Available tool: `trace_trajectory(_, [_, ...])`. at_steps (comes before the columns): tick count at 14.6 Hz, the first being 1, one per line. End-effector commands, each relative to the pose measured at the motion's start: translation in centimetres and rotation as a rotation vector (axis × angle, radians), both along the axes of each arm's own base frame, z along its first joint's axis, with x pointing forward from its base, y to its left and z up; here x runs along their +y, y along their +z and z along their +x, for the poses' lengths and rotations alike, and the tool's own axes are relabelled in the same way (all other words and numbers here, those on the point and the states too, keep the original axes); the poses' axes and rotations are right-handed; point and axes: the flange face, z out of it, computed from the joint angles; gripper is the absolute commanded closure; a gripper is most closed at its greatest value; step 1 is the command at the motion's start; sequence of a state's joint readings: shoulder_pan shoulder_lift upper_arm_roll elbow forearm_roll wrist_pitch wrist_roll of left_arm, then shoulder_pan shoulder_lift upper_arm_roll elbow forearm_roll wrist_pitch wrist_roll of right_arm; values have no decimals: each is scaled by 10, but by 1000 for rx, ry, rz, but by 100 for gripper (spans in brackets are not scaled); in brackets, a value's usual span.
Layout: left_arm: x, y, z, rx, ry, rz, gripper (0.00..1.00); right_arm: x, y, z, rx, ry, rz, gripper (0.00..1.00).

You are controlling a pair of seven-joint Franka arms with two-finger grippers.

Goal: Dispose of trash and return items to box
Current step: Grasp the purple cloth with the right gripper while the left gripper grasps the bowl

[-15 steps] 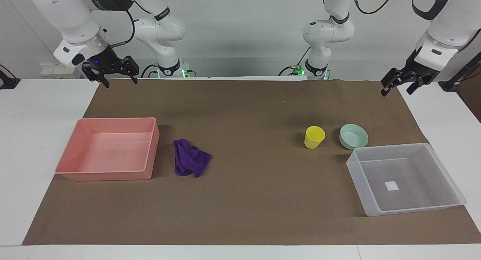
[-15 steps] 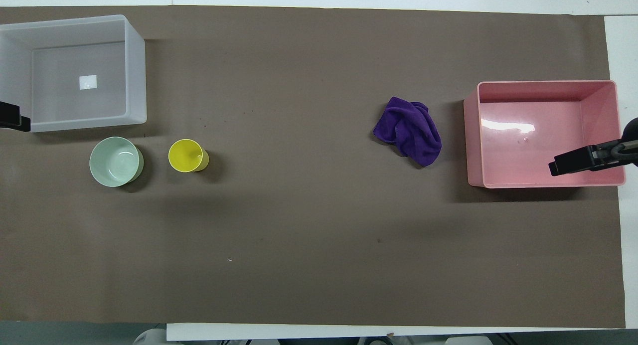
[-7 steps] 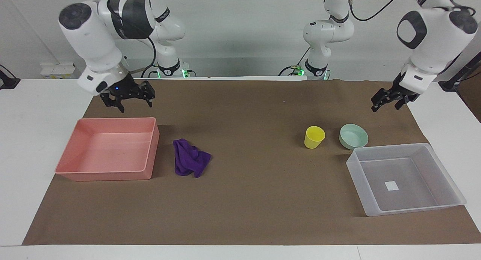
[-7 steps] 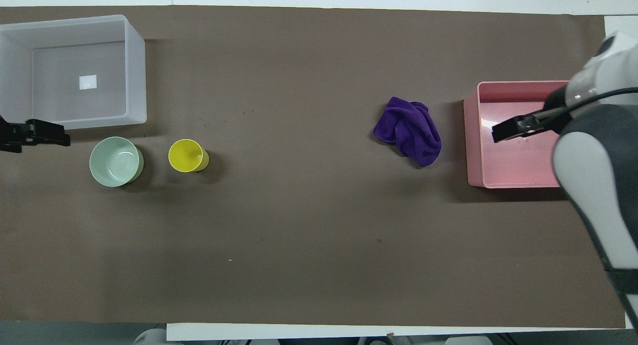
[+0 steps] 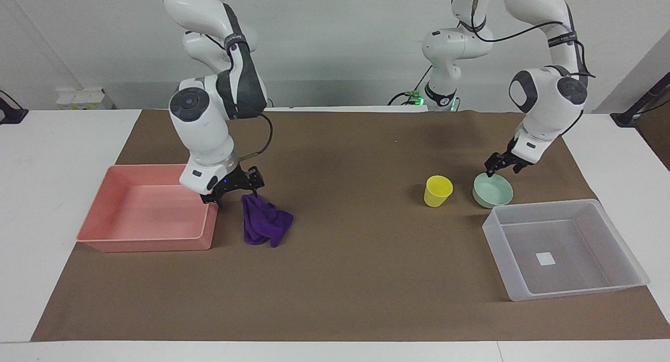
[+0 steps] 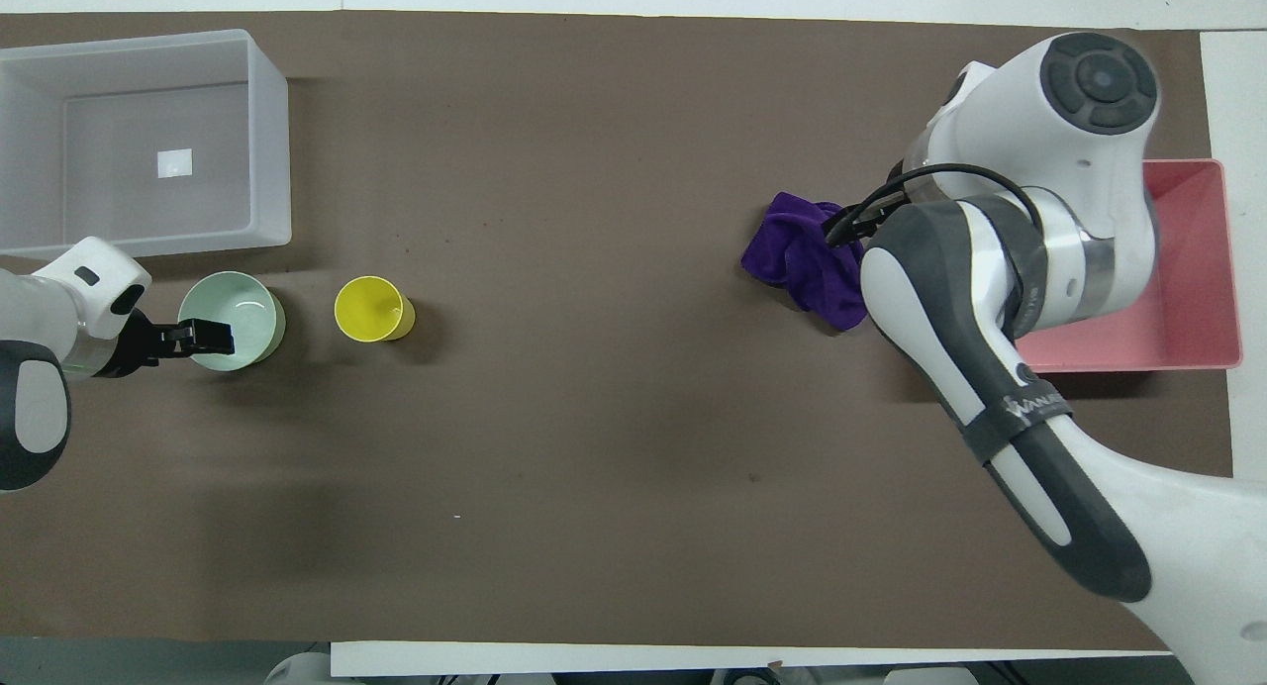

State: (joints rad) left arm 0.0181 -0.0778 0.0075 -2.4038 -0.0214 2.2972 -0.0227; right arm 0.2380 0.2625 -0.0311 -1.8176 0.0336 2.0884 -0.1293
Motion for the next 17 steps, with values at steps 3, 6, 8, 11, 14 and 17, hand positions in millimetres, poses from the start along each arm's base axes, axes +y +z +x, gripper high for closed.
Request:
trace_trajectory(3, [0,-30,-4,-19,16,10,100,23,-69,1,-8,26,-5,15])
trace_trajectory(6, [1,-33,-1,-24,21,10,100,23,-76,-3,13,20,-10,71])
trace_trajectory(8, [3,-29,2,-24,19,10,100,26,-74,-4,17,-24,-10,93])
trace_trajectory(11, [3,15,14,30,17,7,100,25,-64,-6,30,-77,-13,100])
trace_trajectory(14, [4,102,28,71,13,4,100,14,-27,-9,19,-92,-6,100])
trace_trajectory(17, [7,160,64,41,21,1,100,0,33,-21,9,-108,-2,100])
